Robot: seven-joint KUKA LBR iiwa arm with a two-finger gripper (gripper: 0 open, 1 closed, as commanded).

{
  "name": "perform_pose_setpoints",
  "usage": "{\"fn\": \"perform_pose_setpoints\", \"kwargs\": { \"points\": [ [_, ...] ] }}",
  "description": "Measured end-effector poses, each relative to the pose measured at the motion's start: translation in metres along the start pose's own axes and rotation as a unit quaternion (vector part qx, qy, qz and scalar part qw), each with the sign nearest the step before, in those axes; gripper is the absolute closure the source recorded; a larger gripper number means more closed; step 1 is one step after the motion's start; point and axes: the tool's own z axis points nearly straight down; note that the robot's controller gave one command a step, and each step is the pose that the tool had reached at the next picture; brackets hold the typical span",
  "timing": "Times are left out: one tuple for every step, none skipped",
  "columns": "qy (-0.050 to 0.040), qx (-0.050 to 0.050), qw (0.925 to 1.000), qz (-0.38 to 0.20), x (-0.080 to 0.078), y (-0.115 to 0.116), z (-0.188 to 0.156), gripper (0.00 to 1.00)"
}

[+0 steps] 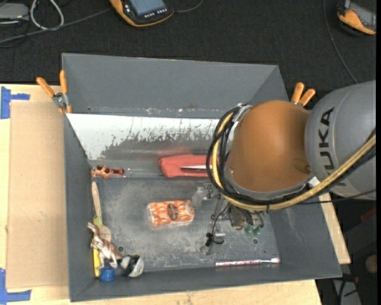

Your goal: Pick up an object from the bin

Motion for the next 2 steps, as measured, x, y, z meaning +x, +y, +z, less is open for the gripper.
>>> {"fn": "perform_pose_setpoints", "kwargs": {
  "points": [
    [-0.0029,0.000,1.0000,0.002,-0.001,-0.001,-0.002,0.00],
    [-0.0069,0.000,0.9977,-0.068,-0.028,0.007,0.038,0.00]
  ]
}}
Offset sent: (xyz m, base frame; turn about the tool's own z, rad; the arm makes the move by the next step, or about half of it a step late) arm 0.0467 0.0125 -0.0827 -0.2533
